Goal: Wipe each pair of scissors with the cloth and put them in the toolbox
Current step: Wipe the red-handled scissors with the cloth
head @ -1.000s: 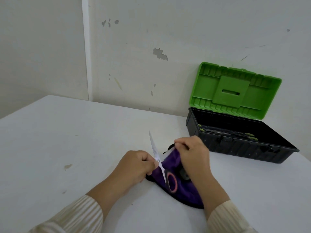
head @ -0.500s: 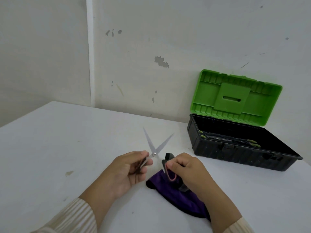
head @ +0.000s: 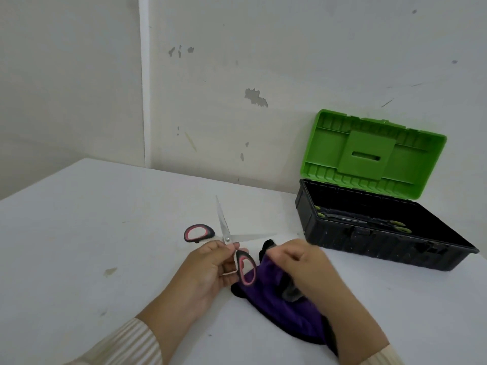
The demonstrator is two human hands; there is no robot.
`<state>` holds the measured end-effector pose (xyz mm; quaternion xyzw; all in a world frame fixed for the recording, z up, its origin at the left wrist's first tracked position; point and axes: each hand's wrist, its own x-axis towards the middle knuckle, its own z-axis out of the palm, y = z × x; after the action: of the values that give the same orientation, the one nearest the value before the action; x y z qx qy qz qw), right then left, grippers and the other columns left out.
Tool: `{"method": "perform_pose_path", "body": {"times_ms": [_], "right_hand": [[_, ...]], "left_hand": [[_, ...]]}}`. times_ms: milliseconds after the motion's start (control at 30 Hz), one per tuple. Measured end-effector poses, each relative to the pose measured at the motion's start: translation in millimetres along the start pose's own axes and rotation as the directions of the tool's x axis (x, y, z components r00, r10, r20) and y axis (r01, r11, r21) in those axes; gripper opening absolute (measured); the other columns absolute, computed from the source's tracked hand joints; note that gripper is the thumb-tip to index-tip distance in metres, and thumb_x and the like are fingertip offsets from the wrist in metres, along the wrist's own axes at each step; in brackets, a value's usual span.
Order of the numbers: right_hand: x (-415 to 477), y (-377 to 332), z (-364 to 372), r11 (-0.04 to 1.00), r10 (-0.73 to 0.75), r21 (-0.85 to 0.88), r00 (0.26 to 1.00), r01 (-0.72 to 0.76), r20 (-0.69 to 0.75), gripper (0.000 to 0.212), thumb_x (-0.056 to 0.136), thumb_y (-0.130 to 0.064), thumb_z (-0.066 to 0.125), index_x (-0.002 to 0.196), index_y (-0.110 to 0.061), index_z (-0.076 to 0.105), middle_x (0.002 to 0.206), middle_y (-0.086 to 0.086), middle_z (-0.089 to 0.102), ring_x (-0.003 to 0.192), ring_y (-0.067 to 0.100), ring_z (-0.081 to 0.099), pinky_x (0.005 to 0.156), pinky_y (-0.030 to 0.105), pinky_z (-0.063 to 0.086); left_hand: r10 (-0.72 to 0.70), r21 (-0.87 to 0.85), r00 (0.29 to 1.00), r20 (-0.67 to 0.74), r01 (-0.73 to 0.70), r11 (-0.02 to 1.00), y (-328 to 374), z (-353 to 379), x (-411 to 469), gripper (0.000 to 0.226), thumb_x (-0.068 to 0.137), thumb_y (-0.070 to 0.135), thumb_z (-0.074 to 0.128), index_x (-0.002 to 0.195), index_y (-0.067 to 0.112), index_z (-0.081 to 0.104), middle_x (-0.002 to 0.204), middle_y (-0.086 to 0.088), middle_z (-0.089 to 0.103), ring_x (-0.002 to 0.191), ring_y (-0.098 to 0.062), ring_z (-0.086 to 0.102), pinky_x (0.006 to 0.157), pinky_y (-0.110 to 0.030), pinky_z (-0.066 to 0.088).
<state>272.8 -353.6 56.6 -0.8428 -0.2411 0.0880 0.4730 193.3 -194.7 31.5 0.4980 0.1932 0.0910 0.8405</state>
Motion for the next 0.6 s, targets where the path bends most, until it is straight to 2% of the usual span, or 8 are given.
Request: {"method": "perform_pose_path", "body": {"times_ms": [100, 200, 300, 367, 400, 467, 500, 600], "right_hand": [[7, 11, -25, 0.986, 0.022, 0.164, 0.954, 0.028, -0.299, 0.027, 0.082, -0.011, 0.064, 0.067, -0.033, 0.073, 0.097, 0.005, 0.069, 0.089, 0.019, 0.064, 0.078, 0.027, 0.048], [5, 5, -28, 0.976, -0.085, 0.155, 0.922, 0.153, -0.377, 0.03, 0.082, -0.005, 0.063, 0.077, -0.034, 0.07, 0.096, 0.0, 0.069, 0.092, 0.015, 0.063, 0.084, 0.027, 0.047], [0, -8, -11, 0.959, -0.28, -0.048, 0.907, 0.28, -0.314, 0.033, 0.079, -0.004, 0.066, 0.088, -0.036, 0.067, 0.091, -0.013, 0.065, 0.086, -0.002, 0.059, 0.083, 0.009, 0.043], [-2, -12, 8, 0.887, -0.428, -0.27, 0.886, 0.375, -0.176, 0.021, 0.08, -0.007, 0.064, 0.092, -0.023, 0.07, 0.087, -0.016, 0.057, 0.084, -0.006, 0.052, 0.08, 0.0, 0.036], [-2, -12, 17, 0.839, -0.474, -0.344, 0.877, 0.422, -0.078, 0.017, 0.081, -0.009, 0.061, 0.092, -0.019, 0.07, 0.087, -0.014, 0.054, 0.082, -0.005, 0.05, 0.078, 0.001, 0.035], [-2, -10, 32, 0.805, -0.439, -0.394, 0.892, 0.444, 0.107, 0.016, 0.084, -0.009, 0.056, 0.092, -0.014, 0.069, 0.091, -0.009, 0.049, 0.083, 0.004, 0.051, 0.075, 0.011, 0.041], [0, -9, 34, 0.812, -0.402, -0.403, 0.905, 0.422, 0.138, 0.016, 0.085, -0.008, 0.056, 0.091, -0.012, 0.07, 0.092, -0.007, 0.047, 0.083, 0.009, 0.053, 0.073, 0.015, 0.043], [9, -7, 31, 0.853, -0.374, -0.388, 0.928, 0.348, 0.01, 0.014, 0.082, -0.004, 0.059, 0.084, -0.01, 0.072, 0.087, -0.004, 0.048, 0.078, 0.009, 0.052, 0.068, 0.005, 0.038]], "left_hand": [[-0.019, 0.092, 1.0, -0.014, 0.02, 0.996, 2, 0, -3, 0.019, 0.093, 0.007, 0.05, 0.077, 0.008, 0.059, 0.064, -0.008, 0.066, 0.062, -0.026, 0.063, 0.055, -0.03, 0.05], [-0.051, 0.233, 0.999, 0.002, 0.049, 0.971, -4, 4, -6, 0.022, 0.096, 0.011, 0.047, 0.076, 0.009, 0.057, 0.064, -0.007, 0.064, 0.061, -0.028, 0.069, 0.044, -0.025, 0.049], [-0.042, 0.346, 0.998, 0.036, 0.027, 0.938, -10, 8, -8, 0.019, 0.097, 0.013, 0.046, 0.084, 0.006, 0.058, 0.07, -0.007, 0.065, 0.059, -0.022, 0.071, 0.046, -0.027, 0.052], [-0.043, 0.384, 0.997, 0.071, 0.012, 0.923, -11, 8, -9, 0.019, 0.098, 0.013, 0.045, 0.088, 0.008, 0.061, 0.071, -0.011, 0.068, 0.052, -0.019, 0.067, 0.047, -0.025, 0.051], [-0.04, 0.401, 0.995, 0.087, 0.001, 0.916, -12, 8, -10, 0.02, 0.098, 0.013, 0.045, 0.091, 0.009, 0.063, 0.071, -0.011, 0.069, 0.051, -0.02, 0.066, 0.049, -0.025, 0.05], [-0.03, 0.419, 0.994, 0.106, -0.017, 0.908, -16, 8, -10, 0.022, 0.098, 0.011, 0.045, 0.09, 0.01, 0.065, 0.067, -0.01, 0.069, 0.052, -0.026, 0.063, 0.056, -0.03, 0.047], [-0.033, 0.414, 0.994, 0.105, -0.014, 0.91, -19, 8, -8, 0.022, 0.098, 0.01, 0.045, 0.087, 0.008, 0.065, 0.064, -0.009, 0.069, 0.052, -0.027, 0.061, 0.059, -0.033, 0.046], [-0.05, 0.403, 0.997, 0.061, 0.021, 0.915, -23, 9, -4, 0.022, 0.097, 0.009, 0.045, 0.093, 0.005, 0.066, 0.06, -0.007, 0.067, 0.053, -0.022, 0.058, 0.054, -0.029, 0.048]]}}
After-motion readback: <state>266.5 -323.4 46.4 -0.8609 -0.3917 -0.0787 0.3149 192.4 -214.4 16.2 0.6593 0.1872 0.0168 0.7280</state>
